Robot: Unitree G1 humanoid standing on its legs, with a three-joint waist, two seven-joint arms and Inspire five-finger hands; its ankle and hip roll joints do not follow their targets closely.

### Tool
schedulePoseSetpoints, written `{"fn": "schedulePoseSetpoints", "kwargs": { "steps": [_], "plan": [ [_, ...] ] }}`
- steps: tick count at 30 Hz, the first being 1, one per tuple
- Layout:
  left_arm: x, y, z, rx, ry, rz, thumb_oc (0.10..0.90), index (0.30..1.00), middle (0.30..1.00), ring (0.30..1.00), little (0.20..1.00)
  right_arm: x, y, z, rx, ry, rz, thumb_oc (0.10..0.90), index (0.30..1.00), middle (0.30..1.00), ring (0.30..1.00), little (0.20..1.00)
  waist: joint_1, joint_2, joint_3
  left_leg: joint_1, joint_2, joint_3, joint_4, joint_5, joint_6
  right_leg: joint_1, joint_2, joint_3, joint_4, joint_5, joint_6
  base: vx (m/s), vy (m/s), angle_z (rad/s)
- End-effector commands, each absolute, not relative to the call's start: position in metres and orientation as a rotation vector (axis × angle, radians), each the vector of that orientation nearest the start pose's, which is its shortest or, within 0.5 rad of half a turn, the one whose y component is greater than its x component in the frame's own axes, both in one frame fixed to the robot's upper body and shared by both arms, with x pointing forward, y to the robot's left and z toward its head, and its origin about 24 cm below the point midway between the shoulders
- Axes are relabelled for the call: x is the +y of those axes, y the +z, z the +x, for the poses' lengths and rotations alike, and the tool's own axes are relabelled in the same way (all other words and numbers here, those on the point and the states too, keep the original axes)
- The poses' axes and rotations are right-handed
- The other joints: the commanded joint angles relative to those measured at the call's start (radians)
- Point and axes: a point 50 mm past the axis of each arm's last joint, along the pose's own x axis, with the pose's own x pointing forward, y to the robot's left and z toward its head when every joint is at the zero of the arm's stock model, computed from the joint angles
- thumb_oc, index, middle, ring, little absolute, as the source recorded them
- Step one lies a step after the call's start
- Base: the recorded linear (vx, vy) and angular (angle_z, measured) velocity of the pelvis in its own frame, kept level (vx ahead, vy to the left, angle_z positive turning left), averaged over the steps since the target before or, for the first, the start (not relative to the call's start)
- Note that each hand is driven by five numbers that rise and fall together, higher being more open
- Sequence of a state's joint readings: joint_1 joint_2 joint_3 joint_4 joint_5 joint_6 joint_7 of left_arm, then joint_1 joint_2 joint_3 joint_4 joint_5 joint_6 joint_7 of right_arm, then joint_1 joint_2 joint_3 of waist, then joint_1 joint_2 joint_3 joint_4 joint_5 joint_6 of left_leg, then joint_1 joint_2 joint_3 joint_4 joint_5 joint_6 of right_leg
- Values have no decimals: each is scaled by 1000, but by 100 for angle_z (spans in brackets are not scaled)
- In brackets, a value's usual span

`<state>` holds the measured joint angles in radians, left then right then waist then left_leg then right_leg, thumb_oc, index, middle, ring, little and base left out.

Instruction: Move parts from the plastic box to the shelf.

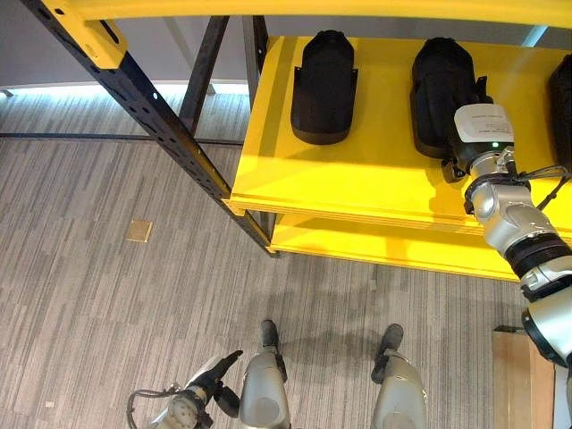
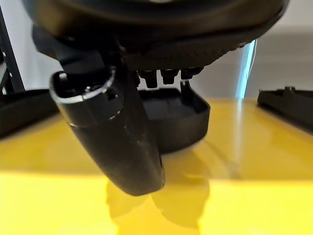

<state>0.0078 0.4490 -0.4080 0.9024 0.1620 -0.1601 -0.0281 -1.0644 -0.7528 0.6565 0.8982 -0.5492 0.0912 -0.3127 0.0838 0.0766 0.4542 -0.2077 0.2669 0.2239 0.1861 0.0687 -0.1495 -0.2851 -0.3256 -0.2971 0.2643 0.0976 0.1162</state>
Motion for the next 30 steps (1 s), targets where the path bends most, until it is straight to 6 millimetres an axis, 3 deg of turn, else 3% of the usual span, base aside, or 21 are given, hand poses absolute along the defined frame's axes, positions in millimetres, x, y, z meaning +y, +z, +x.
{"fn": "schedulePoseSetpoints", "kwargs": {
  "steps": [1,20,30],
  "plan": [
    [245,-120,146,803,-368,745,900,1000,1000,1000,1000,-261,259,390,-374,-528,-1647,900,1000,1000,1000,1000,11,0,-16,27,18,82,62,-79,17,20,-6,13,160,-209,53,0,0,0],
    [245,-122,144,801,-349,742,900,1000,1000,1000,1000,-258,255,386,-448,-522,-1628,900,1000,1000,1000,1000,0,1,-17,32,14,86,69,-89,20,20,-4,19,163,-213,49,0,0,0],
    [243,-122,140,798,-337,722,900,1000,1000,1000,1000,-246,262,377,-612,-544,-1498,900,1000,1000,1000,1000,-15,-1,-25,49,11,97,58,-90,21,34,4,21,147,-213,49,-1,1,-1]
  ]
}}
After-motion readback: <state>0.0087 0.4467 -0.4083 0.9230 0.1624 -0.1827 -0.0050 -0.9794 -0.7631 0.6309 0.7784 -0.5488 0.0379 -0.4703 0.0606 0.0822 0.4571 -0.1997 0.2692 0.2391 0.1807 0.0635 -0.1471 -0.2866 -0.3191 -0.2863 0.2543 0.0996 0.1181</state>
